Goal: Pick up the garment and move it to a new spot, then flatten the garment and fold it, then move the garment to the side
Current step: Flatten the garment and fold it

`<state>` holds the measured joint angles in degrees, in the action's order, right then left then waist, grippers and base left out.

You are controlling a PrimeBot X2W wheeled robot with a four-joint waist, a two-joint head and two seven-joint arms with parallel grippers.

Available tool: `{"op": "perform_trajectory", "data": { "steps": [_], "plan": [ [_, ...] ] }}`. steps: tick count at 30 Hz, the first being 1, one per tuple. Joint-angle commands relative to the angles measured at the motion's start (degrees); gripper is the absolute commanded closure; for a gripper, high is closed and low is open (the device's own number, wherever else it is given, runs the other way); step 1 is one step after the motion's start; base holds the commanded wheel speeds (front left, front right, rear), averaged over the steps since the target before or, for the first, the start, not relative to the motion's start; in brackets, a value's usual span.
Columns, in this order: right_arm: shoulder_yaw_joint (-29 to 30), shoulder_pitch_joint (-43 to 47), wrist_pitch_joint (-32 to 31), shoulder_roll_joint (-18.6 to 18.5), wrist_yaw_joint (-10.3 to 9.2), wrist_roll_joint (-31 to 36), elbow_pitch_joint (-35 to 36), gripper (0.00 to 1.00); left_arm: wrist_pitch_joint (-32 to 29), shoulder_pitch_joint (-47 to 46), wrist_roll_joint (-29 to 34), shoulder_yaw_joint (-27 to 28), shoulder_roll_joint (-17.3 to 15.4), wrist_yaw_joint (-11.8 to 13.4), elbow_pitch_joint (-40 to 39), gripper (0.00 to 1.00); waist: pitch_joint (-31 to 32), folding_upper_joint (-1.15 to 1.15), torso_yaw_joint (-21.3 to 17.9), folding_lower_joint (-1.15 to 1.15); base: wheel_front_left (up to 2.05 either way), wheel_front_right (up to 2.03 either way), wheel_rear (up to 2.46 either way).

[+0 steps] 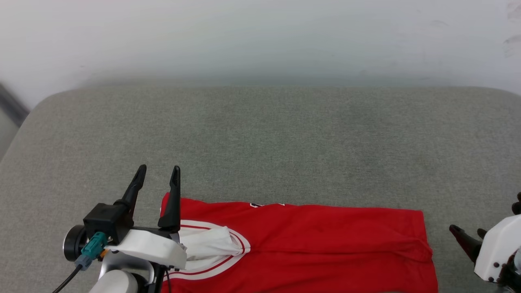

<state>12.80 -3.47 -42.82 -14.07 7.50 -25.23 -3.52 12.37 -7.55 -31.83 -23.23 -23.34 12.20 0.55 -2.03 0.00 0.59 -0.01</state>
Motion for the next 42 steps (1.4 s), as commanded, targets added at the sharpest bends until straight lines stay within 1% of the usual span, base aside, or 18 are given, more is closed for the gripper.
{"op": "perform_trajectory", "data": {
  "steps": [1, 4, 8, 11, 12, 16, 17, 18, 19, 21, 27, 32, 35, 38, 42],
  "plan": [
    [-0.9, -1.3, -1.9, 0.6, -0.02, 0.3, -0.7, 0.0, 0.6, -1.3, 1.2, 0.2, 0.1, 0.5, -1.4, 0.0, -1.7, 0.0, 1.5, 0.01, 0.0, 0.0, 0.0],
    [-2.6, -2.1, -4.2, 1.5, -0.02, 0.3, -2.7, 0.0, 1.1, -1.8, 2.0, 0.2, 0.4, 1.2, -2.7, 0.0, -2.7, 0.0, 2.7, 0.01, 0.0, 0.0, 0.0],
    [-5.3, -2.9, -5.2, 2.8, -0.02, -0.6, -6.0, 0.0, 1.5, -2.3, 2.9, 0.2, 0.8, 1.9, -4.1, 0.0, -4.2, 0.0, 4.3, 0.01, 0.0, 0.0, 0.0],
    [-6.5, -3.6, -5.3, 2.6, -0.02, -1.6, -9.5, 0.0, 1.5, -2.2, 3.0, 0.1, 0.9, 2.0, -4.5, 0.0, -4.9, 0.0, 5.2, 0.01, 0.0, 0.0, 0.0],
    [-6.5, -3.6, -5.3, 2.6, -0.02, -1.6, -9.5, 0.0, 1.5, -2.2, 3.0, 0.1, 0.9, 2.0, -4.5, 0.0, -4.9, 0.0, 5.2, 0.01, 0.0, 0.0, 0.0],
    [-8.1, -3.9, -6.9, 2.8, -0.02, -3.1, -14.7, 0.0, 1.6, -1.7, 3.2, 0.0, 0.8, 2.4, -4.3, 0.0, -4.8, 0.0, 5.6, 0.01, 0.0, 0.0, 0.0],
    [-8.5, -4.0, -7.2, 2.9, -0.02, -3.6, -15.5, 0.4, 1.5, -1.5, 3.3, -0.1, 0.6, 2.5, -4.3, 0.0, -4.7, 0.0, 5.6, 0.01, 0.0, 0.0, 0.0],
    [-8.9, -4.3, -7.5, 2.9, -0.01, -3.9, -16.1, 0.72, 1.4, -1.3, 3.4, -0.2, 0.5, 2.5, -4.3, 0.0, -4.6, 0.0, 5.5, 0.01, 0.0, 0.0, 0.0],
    [-9.2, -4.3, -7.6, 2.8, -0.01, -4.2, -16.7, 1.0, 1.2, -1.0, 3.5, -0.3, 0.3, 2.5, -4.2, 0.0, -4.2, 0.0, 5.4, 0.01, 0.0, 0.0, 0.0],
    [-10.0, -4.8, -7.3, 2.5, -0.01, -4.9, -16.7, 1.0, 0.9, -0.5, 3.5, -0.4, -0.1, 2.8, -4.2, 0.0, -3.5, 0.0, 5.1, 0.01, 0.0, 0.0, 0.0],
    [-11.2, -7.1, -4.4, -0.2, -0.01, -6.2, -14.6, 1.0, 0.2, 1.4, 3.0, -0.1, -0.7, 3.8, -4.9, 0.0, -1.4, 0.0, 3.3, 0.01, 0.0, 0.0, 0.0],
    [-9.9, -7.7, -3.0, -2.4, -0.02, -6.1, -14.6, 1.0, -0.3, 2.1, 3.1, -0.2, -0.8, 4.5, -5.4, 0.0, -0.3, 0.0, 1.5, 0.01, 0.0, 0.0, 0.0],
    [-6.9, -7.3, -2.7, -3.3, -0.03, -5.5, -14.9, 1.0, -0.3, 2.5, 3.4, -0.5, -0.9, 4.7, -5.7, 0.0, 0.1, 0.0, 0.4, 0.01, 0.0, 0.0, 0.0],
    [-1.7, -6.5, -2.7, -4.1, -0.03, -4.3, -14.9, 1.0, -0.4, 2.7, 3.5, -0.7, -0.9, 5.1, -5.9, 0.0, 0.4, 0.0, -0.4, 0.01, 0.0, 0.0, 0.0],
    [6.5, -5.4, -4.0, -3.0, -0.02, -1.9, -13.5, 1.0, -0.4, 2.9, 3.5, -1.0, -0.7, 5.3, -6.1, 0.0, 0.4, 0.0, -1.3, 0.01, 0.0, 0.0, 0.0]
  ]
}}
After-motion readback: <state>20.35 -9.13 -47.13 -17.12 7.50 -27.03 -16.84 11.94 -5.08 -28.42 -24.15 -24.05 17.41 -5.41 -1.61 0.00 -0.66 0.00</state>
